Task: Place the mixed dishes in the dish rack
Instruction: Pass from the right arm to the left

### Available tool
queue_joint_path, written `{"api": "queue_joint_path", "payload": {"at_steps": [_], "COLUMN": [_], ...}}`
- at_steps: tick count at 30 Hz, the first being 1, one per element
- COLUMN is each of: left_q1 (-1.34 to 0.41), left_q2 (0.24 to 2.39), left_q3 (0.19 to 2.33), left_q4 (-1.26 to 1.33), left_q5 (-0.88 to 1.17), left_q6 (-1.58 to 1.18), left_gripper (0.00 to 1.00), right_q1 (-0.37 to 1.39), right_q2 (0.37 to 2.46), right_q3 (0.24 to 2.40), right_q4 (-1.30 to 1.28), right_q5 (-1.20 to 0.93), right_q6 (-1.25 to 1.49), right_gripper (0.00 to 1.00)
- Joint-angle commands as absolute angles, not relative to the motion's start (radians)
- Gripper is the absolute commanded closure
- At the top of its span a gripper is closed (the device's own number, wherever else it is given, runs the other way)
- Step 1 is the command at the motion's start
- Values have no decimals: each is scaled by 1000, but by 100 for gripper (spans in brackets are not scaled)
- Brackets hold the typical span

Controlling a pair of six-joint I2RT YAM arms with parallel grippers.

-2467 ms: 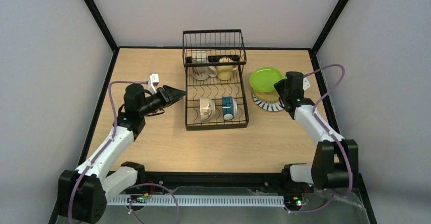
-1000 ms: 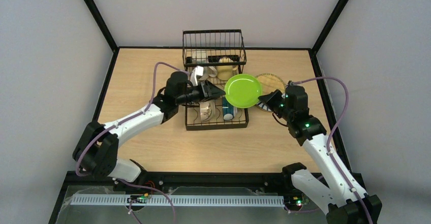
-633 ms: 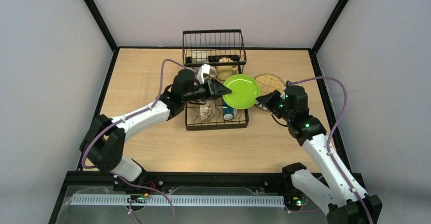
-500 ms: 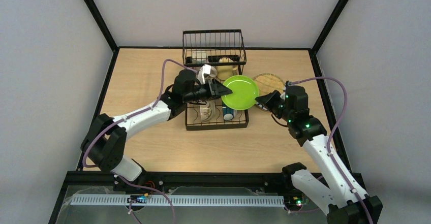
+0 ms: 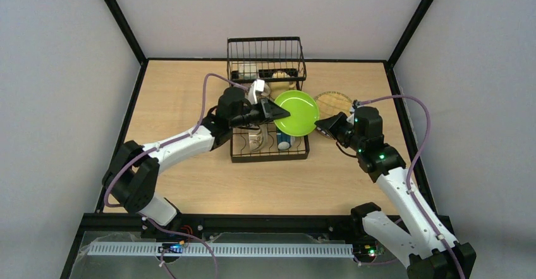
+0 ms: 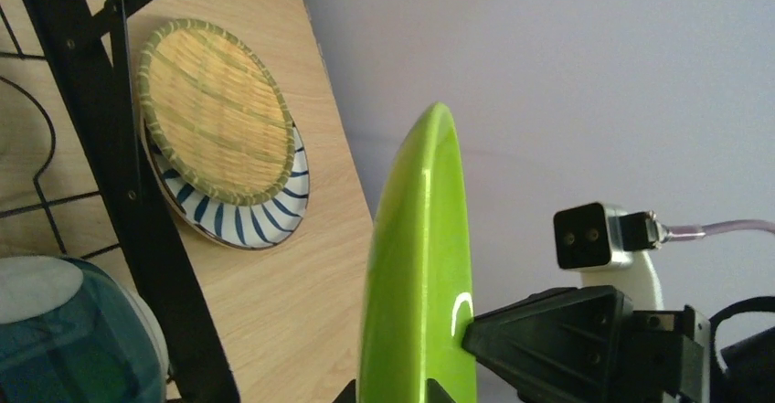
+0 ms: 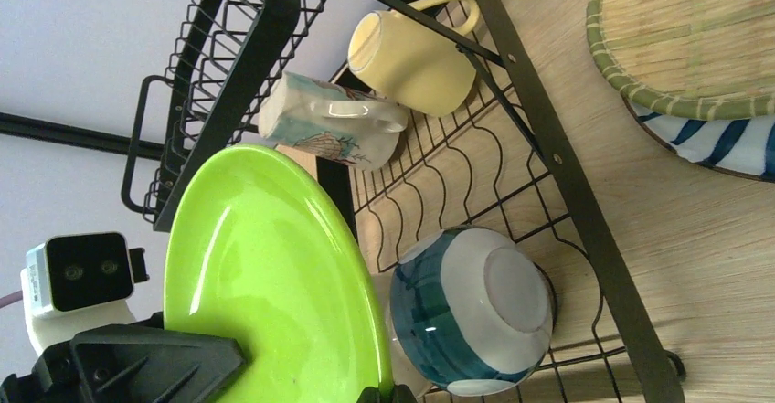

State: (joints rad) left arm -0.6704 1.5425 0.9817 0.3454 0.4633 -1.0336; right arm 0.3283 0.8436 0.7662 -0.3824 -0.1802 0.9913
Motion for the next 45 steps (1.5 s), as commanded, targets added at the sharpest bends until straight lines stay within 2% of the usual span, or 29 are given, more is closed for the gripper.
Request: {"api": "queue_joint_path", "payload": {"at_steps": [1,4,11,12,16,20,22,32,45], "left_q1": [-680,-680,-680,-680,-680,-680,-680,-678,-697], "left_q2": [1536,1531,1514,1509,1492,1466,1450,1414,1482], "left_q3": [1004,1003,988,985,979,977,978,968,1004], "left_q4": [383,377,379,382,381,356,340,320,395], "left_q5": [464,461,437,434,429,417,410,412,494], "left_q6": [-1031,-1030,-1026,-1027,-1027,-1021,-1011,-1019,-1085], "left_gripper": [78,97,99,98,98,99,98,98,98], "right_q1": [337,339,339,339,339,339,339,339,339], "right_q2": [855,859,868,868,867,859,850,827,869], "right_q3": [791,792,800,801,808,804,802,790,764], "right_q4": [-343,-338,-328,-328,-336,-330,-324,-248,-121], "right_q5": [-218,-219,-236,-235,-232,-232,-231,-274,-348], "right_q6": [993,991,967,963,941,937,937,943,985], "right_gripper": [100,100,100,96,63,47,43,41,45]}}
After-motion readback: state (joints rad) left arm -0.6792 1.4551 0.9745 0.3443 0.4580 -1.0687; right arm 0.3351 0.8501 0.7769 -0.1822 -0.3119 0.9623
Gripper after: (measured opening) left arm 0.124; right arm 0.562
